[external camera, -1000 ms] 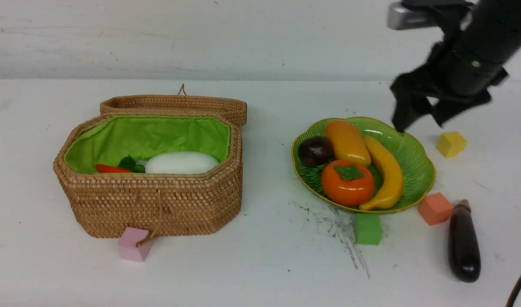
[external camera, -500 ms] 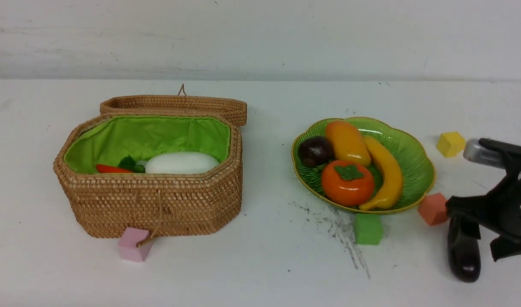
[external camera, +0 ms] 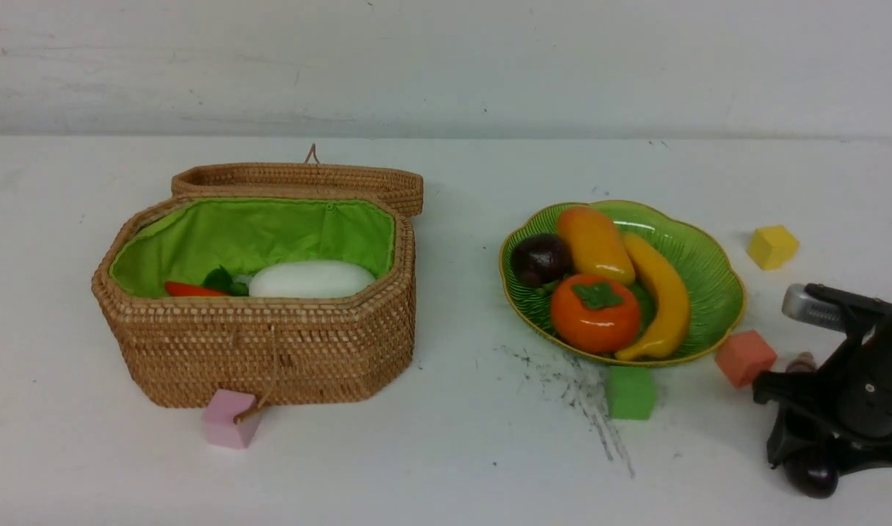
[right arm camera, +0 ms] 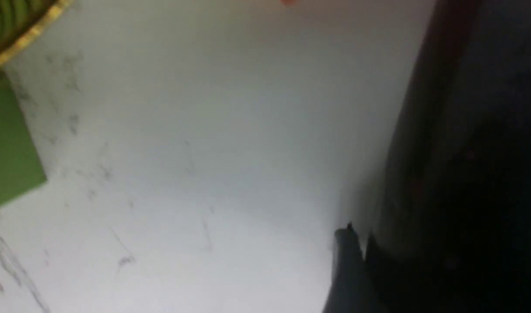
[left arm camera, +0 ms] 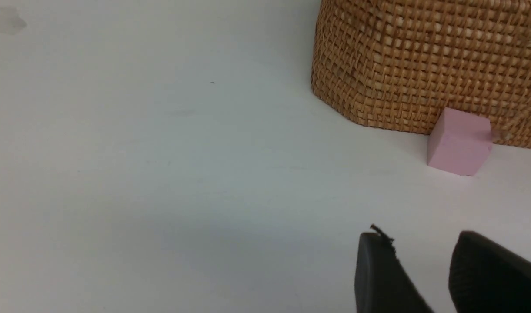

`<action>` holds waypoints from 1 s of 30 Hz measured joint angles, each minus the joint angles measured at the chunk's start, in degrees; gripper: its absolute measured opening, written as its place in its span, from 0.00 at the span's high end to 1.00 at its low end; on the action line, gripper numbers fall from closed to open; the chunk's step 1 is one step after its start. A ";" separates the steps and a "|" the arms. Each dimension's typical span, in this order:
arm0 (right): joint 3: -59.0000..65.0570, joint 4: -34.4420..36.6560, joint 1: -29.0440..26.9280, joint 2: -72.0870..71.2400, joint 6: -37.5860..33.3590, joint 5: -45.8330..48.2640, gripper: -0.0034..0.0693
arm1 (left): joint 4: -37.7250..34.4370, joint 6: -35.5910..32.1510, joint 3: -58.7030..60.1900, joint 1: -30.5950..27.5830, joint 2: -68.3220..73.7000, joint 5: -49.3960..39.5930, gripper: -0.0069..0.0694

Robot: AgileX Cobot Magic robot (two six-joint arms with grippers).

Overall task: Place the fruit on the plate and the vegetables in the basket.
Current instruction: Grab an eggplant with your right arm and place it in the basket on the left.

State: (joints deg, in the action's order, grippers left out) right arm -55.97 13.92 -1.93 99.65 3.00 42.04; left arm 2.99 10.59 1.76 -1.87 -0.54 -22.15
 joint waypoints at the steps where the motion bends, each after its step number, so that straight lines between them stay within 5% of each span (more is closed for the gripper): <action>1: 0.15 0.00 -0.61 -1.04 0.00 0.65 0.38 | 0.00 0.00 0.00 0.00 0.00 0.00 0.60; 11: -3.19 4.21 -3.24 -19.11 -4.10 -4.20 0.38 | 0.00 0.04 0.00 0.00 0.00 0.00 0.60; 15: -11.69 16.80 7.59 -20.77 -23.40 -4.95 0.38 | 0.00 0.04 0.00 0.00 0.00 0.00 0.60; 20: -25.59 25.51 22.21 -12.34 -38.50 -0.64 0.38 | 0.00 0.04 0.00 0.00 0.00 0.00 0.60; 30: -70.81 24.85 36.03 23.40 -46.24 10.28 0.38 | 0.00 0.04 0.00 0.00 0.00 0.00 0.60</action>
State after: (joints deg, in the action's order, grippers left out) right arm -126.78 38.77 34.10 123.05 -43.23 52.32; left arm 2.99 10.63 1.76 -1.87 -0.54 -22.15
